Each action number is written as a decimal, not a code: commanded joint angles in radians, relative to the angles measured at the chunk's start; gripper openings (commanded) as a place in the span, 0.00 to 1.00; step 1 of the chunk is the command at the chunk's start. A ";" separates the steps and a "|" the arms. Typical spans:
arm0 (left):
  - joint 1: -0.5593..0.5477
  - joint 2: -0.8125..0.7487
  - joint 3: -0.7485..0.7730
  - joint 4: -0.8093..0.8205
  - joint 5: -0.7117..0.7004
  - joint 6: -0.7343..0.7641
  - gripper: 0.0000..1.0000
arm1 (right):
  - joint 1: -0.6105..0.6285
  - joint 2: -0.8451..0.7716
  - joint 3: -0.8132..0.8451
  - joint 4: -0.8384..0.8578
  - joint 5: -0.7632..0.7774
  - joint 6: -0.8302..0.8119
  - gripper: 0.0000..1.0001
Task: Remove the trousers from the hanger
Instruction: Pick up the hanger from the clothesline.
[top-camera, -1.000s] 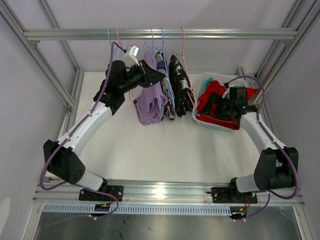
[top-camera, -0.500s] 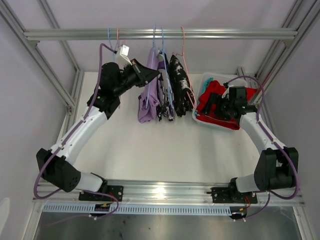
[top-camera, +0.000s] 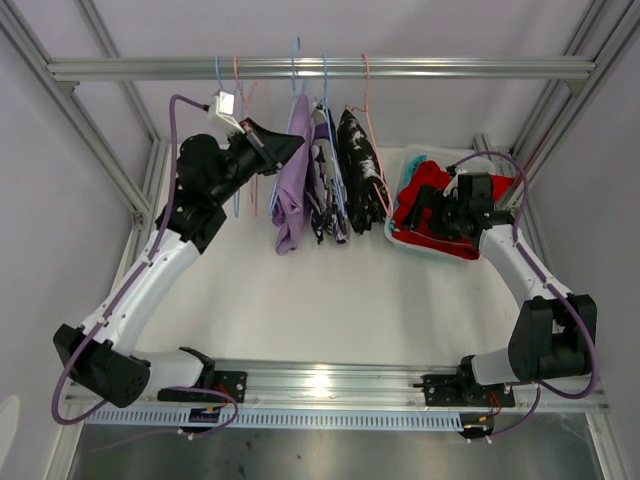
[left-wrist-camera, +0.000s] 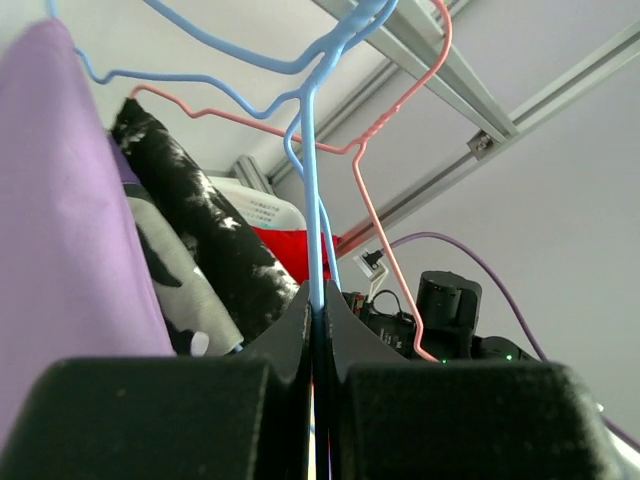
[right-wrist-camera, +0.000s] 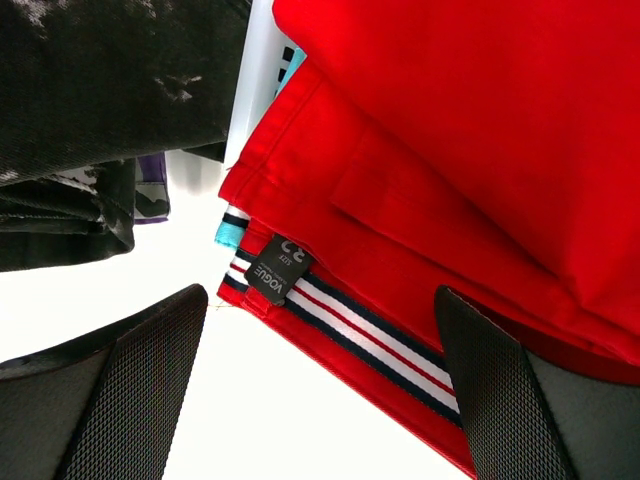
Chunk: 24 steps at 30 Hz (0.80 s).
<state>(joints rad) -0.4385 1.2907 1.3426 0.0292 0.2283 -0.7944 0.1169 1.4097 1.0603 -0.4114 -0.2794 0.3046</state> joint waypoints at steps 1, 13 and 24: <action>-0.008 -0.132 0.000 0.085 -0.053 0.090 0.00 | 0.006 -0.034 0.003 0.022 0.000 -0.018 0.99; -0.101 -0.248 -0.074 -0.072 -0.225 0.286 0.00 | 0.021 -0.040 0.007 0.005 0.037 -0.025 1.00; -0.241 -0.344 -0.218 -0.065 -0.507 0.422 0.00 | 0.043 -0.156 0.029 -0.032 0.123 -0.052 0.99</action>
<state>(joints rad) -0.6369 0.9974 1.1545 -0.1387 -0.1566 -0.4599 0.1463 1.3399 1.0607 -0.4408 -0.2096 0.2802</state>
